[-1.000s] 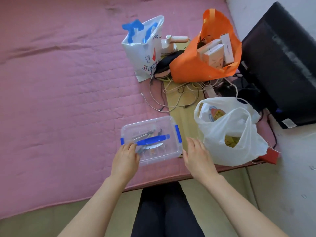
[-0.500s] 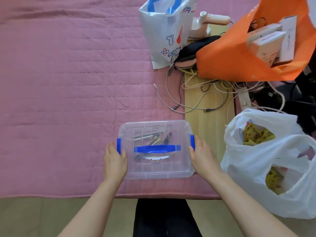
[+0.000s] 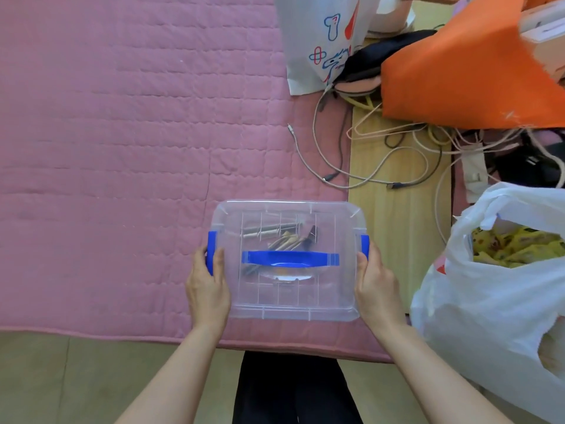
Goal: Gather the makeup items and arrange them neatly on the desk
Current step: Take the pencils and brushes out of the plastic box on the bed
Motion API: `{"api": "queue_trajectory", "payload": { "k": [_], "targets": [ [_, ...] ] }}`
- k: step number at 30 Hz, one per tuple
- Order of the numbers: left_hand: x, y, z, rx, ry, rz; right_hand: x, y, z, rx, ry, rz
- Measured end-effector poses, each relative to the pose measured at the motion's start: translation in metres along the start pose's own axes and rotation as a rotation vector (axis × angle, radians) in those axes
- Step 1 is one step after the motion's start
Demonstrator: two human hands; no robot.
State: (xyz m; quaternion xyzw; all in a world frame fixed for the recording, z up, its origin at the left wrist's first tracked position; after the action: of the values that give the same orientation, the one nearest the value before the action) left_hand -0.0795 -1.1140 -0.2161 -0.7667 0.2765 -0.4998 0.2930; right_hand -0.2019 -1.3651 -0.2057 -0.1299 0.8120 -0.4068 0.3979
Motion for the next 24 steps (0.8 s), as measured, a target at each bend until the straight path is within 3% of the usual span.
{"api": "queue_trajectory", "payload": {
  "k": [14, 17, 21, 24],
  "targets": [
    [-0.003, 0.004, 0.011, 0.040, -0.014, 0.006, 0.007, 0.006, 0.004, 0.173, -0.026, 0.045],
    [-0.005, 0.002, 0.012, 0.027, -0.111, 0.006, 0.012, 0.007, 0.003, 0.179, 0.069, 0.113],
    [-0.009, 0.001, 0.024, -0.086, -0.393, -0.188, 0.015, 0.007, 0.010, 0.113, 0.157, 0.194],
    [-0.011, 0.001, 0.031, -0.148, -0.510, -0.265, 0.017, 0.006, 0.017, 0.099, 0.252, 0.248]
  ]
}}
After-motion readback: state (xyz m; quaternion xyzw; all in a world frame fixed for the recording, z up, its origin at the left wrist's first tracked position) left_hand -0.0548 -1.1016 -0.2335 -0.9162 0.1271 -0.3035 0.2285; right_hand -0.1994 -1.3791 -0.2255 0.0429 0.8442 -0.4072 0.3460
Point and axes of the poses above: each hand's wrist, its own z-axis towards the middle knuckle, its own y-axis out of the palm, x = y × z, the point moved 2 cm from there along z, towards the middle knuckle, and after that the axes turned 5 degrees about -y, right-handed, at the moved point
